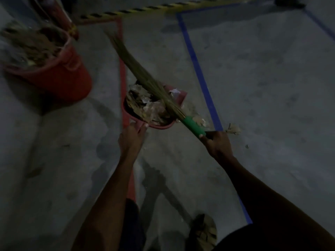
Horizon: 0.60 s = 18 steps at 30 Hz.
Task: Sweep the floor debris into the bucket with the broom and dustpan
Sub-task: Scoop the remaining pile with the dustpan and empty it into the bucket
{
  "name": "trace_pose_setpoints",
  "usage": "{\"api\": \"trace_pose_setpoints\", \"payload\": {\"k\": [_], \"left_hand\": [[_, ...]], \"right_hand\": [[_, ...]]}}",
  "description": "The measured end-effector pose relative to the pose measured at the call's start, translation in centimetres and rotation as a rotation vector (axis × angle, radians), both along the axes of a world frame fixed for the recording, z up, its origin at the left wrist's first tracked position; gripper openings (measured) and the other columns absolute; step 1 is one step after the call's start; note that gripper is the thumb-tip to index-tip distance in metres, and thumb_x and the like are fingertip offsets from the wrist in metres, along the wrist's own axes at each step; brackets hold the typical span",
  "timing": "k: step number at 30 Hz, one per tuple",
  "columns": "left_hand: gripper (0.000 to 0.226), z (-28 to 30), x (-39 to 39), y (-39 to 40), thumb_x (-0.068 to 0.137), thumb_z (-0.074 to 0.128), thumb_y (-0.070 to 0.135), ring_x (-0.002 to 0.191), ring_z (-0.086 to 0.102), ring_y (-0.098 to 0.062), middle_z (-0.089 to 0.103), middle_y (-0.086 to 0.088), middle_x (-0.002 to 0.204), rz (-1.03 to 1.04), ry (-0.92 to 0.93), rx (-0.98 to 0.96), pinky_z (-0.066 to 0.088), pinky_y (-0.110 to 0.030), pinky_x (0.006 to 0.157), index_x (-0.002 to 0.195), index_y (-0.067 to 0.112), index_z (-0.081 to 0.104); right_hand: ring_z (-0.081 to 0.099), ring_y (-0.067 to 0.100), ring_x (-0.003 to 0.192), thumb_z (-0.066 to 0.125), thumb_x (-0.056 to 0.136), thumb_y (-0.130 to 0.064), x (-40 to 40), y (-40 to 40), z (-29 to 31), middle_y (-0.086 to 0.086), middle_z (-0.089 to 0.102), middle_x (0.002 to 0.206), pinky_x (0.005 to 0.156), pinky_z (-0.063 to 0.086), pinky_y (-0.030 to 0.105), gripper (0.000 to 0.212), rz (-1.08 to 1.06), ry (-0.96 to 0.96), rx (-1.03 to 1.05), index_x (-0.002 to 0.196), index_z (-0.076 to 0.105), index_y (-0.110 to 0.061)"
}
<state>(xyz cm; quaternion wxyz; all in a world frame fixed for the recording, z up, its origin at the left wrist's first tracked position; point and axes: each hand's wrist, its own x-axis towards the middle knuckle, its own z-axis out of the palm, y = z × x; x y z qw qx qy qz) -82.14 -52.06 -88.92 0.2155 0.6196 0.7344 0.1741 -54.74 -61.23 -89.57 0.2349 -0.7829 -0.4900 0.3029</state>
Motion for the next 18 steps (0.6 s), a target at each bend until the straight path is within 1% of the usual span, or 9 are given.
{"api": "trace_pose_setpoints", "payload": {"k": [2,3,6,8,9,12,15,16,18], "left_hand": [[0.057,3.9,-1.7,-1.3,0.091,0.052,0.063,0.095,0.064,-0.040,0.068,-0.019,0.101,0.060,0.012,-0.016,0.048,-0.041,0.078,0.108,0.010,0.066],[0.057,6.1,-2.3,-1.9,0.091,0.053,0.063,0.094,0.064,-0.040,0.068,-0.019,0.099,0.086,0.017,-0.023,0.049,-0.042,0.077,0.106,0.010,0.066],[0.055,13.6,-4.1,-3.5,0.090,0.054,0.062,0.090,0.064,-0.041,0.068,-0.020,0.094,0.153,0.011,-0.025,0.049,-0.042,0.073,0.098,0.008,0.065],[0.056,19.0,-5.0,-4.4,0.090,0.055,0.062,0.086,0.064,-0.041,0.067,-0.020,0.091,0.198,0.005,-0.024,0.049,-0.042,0.071,0.096,0.007,0.065],[0.056,21.8,-5.7,-4.7,0.090,0.055,0.062,0.084,0.064,-0.040,0.067,-0.020,0.089,0.216,0.004,-0.024,0.049,-0.042,0.069,0.094,0.007,0.065],[0.060,28.7,-7.6,-5.7,0.088,0.053,0.067,0.078,0.064,-0.037,0.065,-0.017,0.081,0.247,-0.045,-0.011,0.052,-0.042,0.066,0.088,0.008,0.063],[0.066,34.7,-9.6,-6.4,0.083,0.052,0.074,0.073,0.063,-0.035,0.064,-0.014,0.076,0.274,-0.085,-0.042,0.052,-0.041,0.063,0.080,0.009,0.061],[0.068,36.0,-10.2,-6.6,0.080,0.050,0.078,0.072,0.064,-0.033,0.064,-0.012,0.075,0.287,-0.109,-0.045,0.054,-0.042,0.064,0.078,0.011,0.060],[0.071,38.8,-11.9,-6.1,0.073,0.048,0.083,0.073,0.065,-0.031,0.066,-0.010,0.076,0.321,-0.149,-0.047,0.055,-0.042,0.066,0.080,0.013,0.063]], "right_hand": [[0.045,0.020,0.048,0.060,0.094,-0.041,-1.7,-0.3,4.9,0.000,0.046,0.049,0.048,0.026,0.029,0.046,0.034,0.014,-0.032,0.055,0.052,-0.019],[0.046,0.021,0.049,0.061,0.095,-0.038,-2.5,-0.4,7.3,0.002,0.048,0.049,0.048,0.026,0.029,0.043,0.049,0.022,-0.059,0.057,0.056,-0.018],[0.054,0.027,0.051,0.063,0.093,-0.037,-5.1,-0.7,15.0,0.013,0.063,0.058,0.050,0.032,0.029,0.033,0.078,0.071,-0.083,0.077,0.076,-0.011],[0.060,0.032,0.055,0.063,0.094,-0.037,-6.4,-0.9,20.3,0.016,0.067,0.063,0.052,0.040,0.032,0.032,0.106,0.085,-0.084,0.091,0.079,-0.009],[0.061,0.034,0.057,0.063,0.094,-0.036,-7.1,-1.0,23.1,0.016,0.067,0.064,0.054,0.043,0.032,0.032,0.112,0.088,-0.078,0.092,0.078,-0.008],[0.057,0.030,0.052,0.062,0.094,-0.037,-8.4,-1.1,30.2,0.011,0.062,0.057,0.054,0.044,0.032,0.030,0.174,0.075,-0.070,0.079,0.075,-0.014],[0.045,0.019,0.045,0.061,0.096,-0.036,-9.8,-0.9,36.5,0.002,0.049,0.049,0.049,0.032,0.027,0.040,0.233,0.009,-0.042,0.059,0.056,-0.024],[0.044,0.016,0.045,0.060,0.097,-0.037,-10.1,-0.6,38.1,0.000,0.047,0.050,0.050,0.029,0.025,0.041,0.257,-0.017,-0.040,0.058,0.052,-0.026],[0.047,0.017,0.048,0.058,0.096,-0.043,-11.6,0.5,41.4,-0.003,0.047,0.052,0.050,0.027,0.024,0.038,0.296,-0.056,-0.047,0.062,0.053,-0.026]]}}
